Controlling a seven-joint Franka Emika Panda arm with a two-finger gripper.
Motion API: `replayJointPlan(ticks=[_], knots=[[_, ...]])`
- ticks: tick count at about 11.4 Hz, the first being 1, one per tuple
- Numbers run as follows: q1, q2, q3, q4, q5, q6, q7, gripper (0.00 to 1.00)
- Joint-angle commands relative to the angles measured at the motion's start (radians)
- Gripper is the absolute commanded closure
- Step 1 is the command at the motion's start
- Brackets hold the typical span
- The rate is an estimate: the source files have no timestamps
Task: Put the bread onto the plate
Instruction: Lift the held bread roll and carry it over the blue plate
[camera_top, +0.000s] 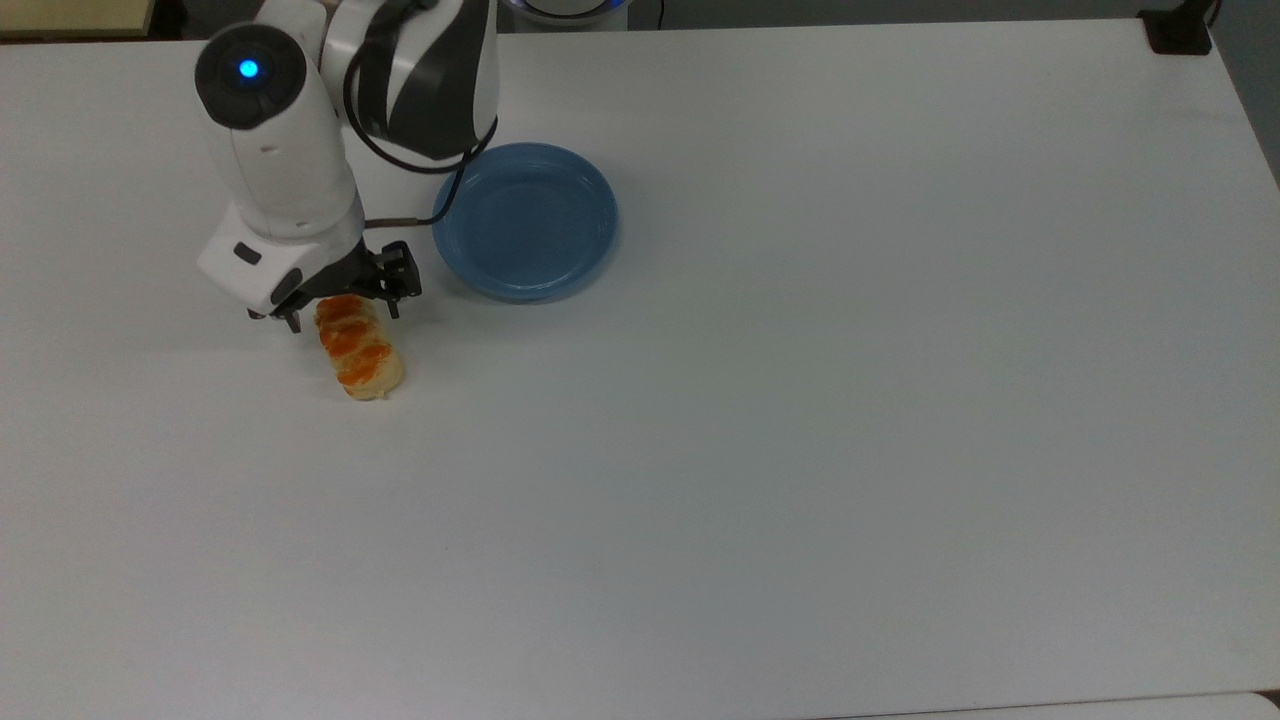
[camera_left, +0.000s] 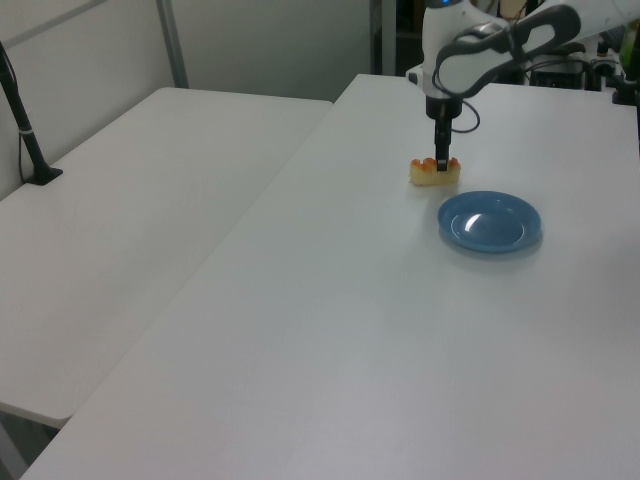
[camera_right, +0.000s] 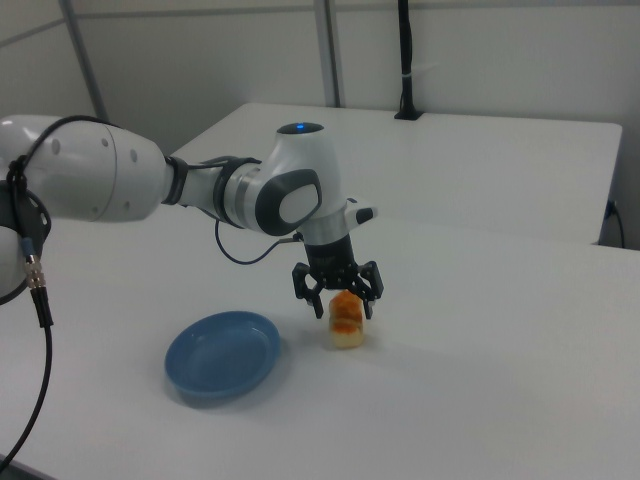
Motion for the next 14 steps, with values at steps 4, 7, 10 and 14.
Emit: replayJointPlan(ticks=[4,7,10,14], knots=[[0.02,0.023,-0.014,0.013,-0.019,0.025,0.0,0.83],[0.023,-0.085,-0.005,0.002,-0.013,-0.039,0.041,0.8],[0.114,-0.229,-0.002,-0.045,-0.008,-0.225,0.063,0.75],[0.236,-0.331,-0.002,-0.262,-0.01,-0.213,0.153,0.74]])
